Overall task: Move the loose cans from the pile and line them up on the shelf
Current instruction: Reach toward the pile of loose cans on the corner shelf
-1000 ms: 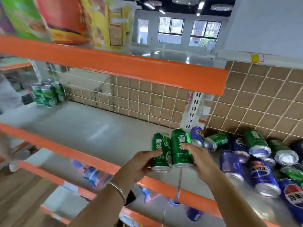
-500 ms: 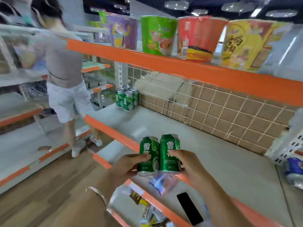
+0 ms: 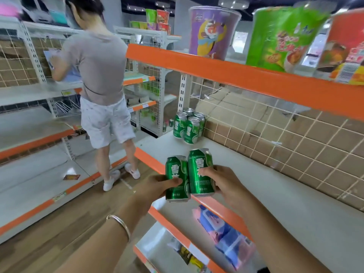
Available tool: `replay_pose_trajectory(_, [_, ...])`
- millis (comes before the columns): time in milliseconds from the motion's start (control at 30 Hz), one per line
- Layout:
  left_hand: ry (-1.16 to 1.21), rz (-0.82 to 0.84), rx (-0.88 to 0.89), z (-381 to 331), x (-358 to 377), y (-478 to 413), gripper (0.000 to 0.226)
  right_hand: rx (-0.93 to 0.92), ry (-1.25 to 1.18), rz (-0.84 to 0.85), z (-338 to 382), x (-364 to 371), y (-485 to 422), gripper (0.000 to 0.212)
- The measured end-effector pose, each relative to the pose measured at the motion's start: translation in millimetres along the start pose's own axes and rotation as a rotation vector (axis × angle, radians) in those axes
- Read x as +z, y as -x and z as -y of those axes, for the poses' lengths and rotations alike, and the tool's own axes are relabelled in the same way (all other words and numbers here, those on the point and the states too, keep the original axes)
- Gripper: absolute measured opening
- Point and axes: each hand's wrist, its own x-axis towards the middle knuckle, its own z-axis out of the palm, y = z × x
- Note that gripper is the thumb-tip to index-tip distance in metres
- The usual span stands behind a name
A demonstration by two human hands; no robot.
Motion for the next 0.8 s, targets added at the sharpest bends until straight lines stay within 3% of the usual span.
replay_pose_trajectory(67, [-0.03,0.004,0.003,-4,-17,-24,0.063,-0.006,0.007,-0.002,4,11,-25,0.008])
replay_pose_trajectory(233, [-0.092,-0.06,0.018,-20,-53,-80,0.05,-0.04,-0.039,-0.028,13,37,-77,0.004])
replay_pose_trajectory(333, [-0.144,-0.029,0.031,-29,-67,-109,0.055,-0.063,-0.052,-0.056,16,46,-100,0.006])
replay_pose_trajectory(367, [-0.168,-0.011,0.05,-30,-72,-121,0.049,-0.078,-0.061,-0.066,16,48,-109,0.01])
replay_pose_trajectory(433, [-0.21,-0.019,0.115,-36,-81,-143,0.016,-0.118,-0.095,-0.09,13,54,-126,0.014])
replay_pose_trajectory(467, [-0.21,-0.017,0.158,-37,-86,-154,0.013,-0.142,-0.111,-0.108,10,57,-134,0.014])
replay_pose_trajectory(567, [-0.201,0.046,0.245,-40,-97,-183,0.025,-0.213,-0.126,-0.17,-4,65,-157,0.011])
replay_pose_trajectory(800, [-0.24,0.3,0.304,-41,-113,-243,0.044,-0.305,-0.195,-0.334,-41,77,-197,0.027])
